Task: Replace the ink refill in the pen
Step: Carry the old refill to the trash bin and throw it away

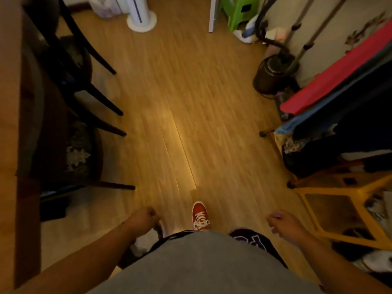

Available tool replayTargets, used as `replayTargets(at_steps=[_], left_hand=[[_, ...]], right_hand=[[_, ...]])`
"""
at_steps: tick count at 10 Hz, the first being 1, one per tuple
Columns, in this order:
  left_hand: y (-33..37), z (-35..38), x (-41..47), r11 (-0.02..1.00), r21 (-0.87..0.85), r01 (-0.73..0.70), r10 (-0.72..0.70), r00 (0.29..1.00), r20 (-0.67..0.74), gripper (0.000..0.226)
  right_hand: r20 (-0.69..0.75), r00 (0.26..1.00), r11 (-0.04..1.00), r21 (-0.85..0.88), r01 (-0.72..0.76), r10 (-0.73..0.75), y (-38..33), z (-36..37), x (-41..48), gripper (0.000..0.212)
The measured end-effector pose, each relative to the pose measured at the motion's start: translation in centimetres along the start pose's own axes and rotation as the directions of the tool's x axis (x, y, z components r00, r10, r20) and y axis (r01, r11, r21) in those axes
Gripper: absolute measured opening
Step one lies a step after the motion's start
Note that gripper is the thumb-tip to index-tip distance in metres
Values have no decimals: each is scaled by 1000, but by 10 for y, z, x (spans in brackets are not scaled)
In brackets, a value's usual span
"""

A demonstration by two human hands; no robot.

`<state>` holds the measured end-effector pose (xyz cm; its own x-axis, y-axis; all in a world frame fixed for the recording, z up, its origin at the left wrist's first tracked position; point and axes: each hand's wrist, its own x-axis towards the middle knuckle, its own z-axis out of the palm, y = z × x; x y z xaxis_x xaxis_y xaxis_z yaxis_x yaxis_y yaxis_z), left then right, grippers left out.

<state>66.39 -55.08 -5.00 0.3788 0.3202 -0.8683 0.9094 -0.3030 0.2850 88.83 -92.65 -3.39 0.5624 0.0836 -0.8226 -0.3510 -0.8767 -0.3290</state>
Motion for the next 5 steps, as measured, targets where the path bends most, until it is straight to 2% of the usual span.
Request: replayTargets(at_steps=[3,4,5], left_hand=[[140,-91,72,983,-119,-137,125,987,-100,22],[168,-120,93,977,-179,-118,94,986,-135,27],[178,-146,102,966,-255,-35,-6,988,-156,24]], right_hand=[[32,995,980,-178,-91,98,-93,-73,82,27],[83,992,954,-292,-63,91,-146,-99,131,15],[122,991,913,-409,-6,61,-198,-120,168,19]])
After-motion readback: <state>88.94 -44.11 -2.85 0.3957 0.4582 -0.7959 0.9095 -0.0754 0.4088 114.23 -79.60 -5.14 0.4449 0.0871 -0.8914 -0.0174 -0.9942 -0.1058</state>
